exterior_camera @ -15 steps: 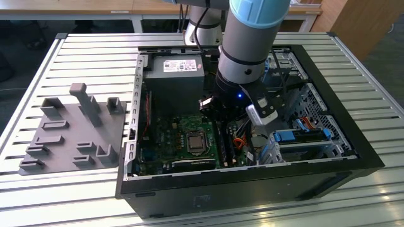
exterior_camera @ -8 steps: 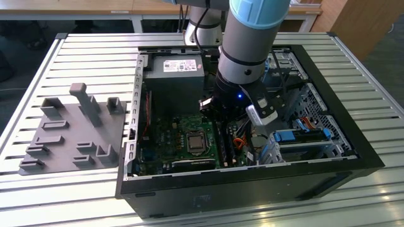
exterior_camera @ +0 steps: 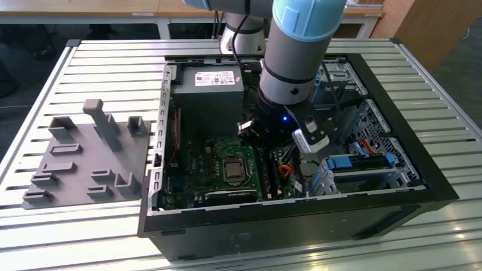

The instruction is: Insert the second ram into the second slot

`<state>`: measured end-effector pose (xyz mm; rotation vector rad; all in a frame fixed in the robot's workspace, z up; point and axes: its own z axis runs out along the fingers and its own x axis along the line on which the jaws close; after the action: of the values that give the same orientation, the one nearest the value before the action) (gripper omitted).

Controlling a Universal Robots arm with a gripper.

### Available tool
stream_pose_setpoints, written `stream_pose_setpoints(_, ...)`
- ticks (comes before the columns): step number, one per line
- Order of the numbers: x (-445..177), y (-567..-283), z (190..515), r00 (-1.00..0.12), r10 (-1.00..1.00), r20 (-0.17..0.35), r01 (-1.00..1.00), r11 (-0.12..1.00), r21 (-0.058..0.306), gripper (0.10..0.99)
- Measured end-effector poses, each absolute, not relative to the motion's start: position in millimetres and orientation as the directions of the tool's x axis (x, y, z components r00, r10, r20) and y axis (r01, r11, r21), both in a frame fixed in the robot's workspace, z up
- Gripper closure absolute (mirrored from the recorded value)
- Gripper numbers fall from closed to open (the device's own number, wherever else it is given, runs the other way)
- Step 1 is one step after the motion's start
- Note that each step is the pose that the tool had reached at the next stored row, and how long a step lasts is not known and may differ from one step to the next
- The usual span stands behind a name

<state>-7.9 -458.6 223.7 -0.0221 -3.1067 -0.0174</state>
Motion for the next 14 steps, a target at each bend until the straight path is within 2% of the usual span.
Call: stream_pose_setpoints(14, -7.8, -458.4, 217.5, -0.999, 0.014, 0.034, 0.014, 1.000, 0.012, 0.980)
